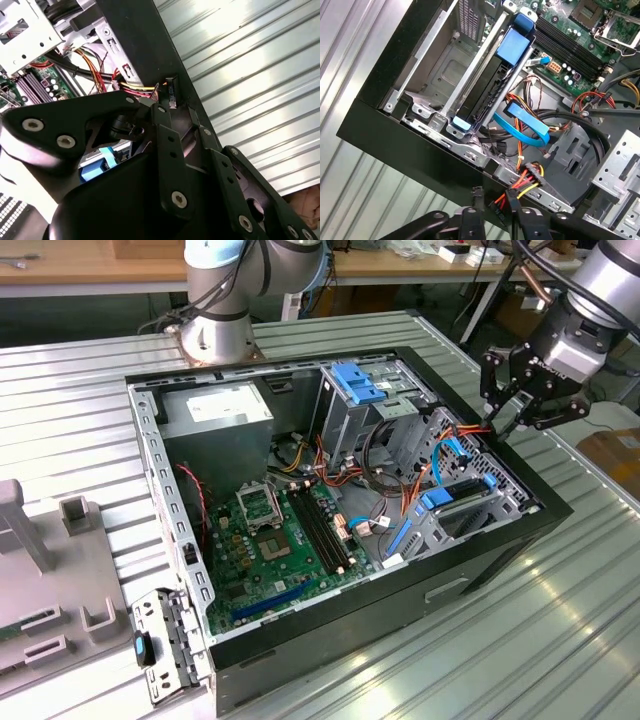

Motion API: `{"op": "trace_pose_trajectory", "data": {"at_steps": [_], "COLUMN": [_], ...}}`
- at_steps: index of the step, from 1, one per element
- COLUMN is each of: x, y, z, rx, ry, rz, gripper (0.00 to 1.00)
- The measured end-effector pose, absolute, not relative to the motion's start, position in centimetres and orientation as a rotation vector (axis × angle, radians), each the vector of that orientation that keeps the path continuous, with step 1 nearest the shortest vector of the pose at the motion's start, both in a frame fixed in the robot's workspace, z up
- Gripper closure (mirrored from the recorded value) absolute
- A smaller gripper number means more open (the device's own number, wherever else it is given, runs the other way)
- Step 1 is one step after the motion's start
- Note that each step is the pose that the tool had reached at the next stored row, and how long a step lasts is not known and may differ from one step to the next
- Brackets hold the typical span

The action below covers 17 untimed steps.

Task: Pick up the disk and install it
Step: 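Insert the first disk wire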

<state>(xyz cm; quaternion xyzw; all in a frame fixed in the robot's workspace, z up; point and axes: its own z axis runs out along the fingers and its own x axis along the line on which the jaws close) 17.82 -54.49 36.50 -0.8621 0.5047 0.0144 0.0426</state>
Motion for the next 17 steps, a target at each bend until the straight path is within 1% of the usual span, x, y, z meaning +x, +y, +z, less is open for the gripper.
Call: {"op": "trace_pose_trajectory", "data": {"at_steps": [1,17], "x": [17.85,17.92], "y": [-54.49,-54.49], "z": [36.5,36.66], "rx": [-2.637,-2.701], "ry": [1.544,1.436], "rz": [0.044,0.048], "gripper": [0.71,0.71]}}
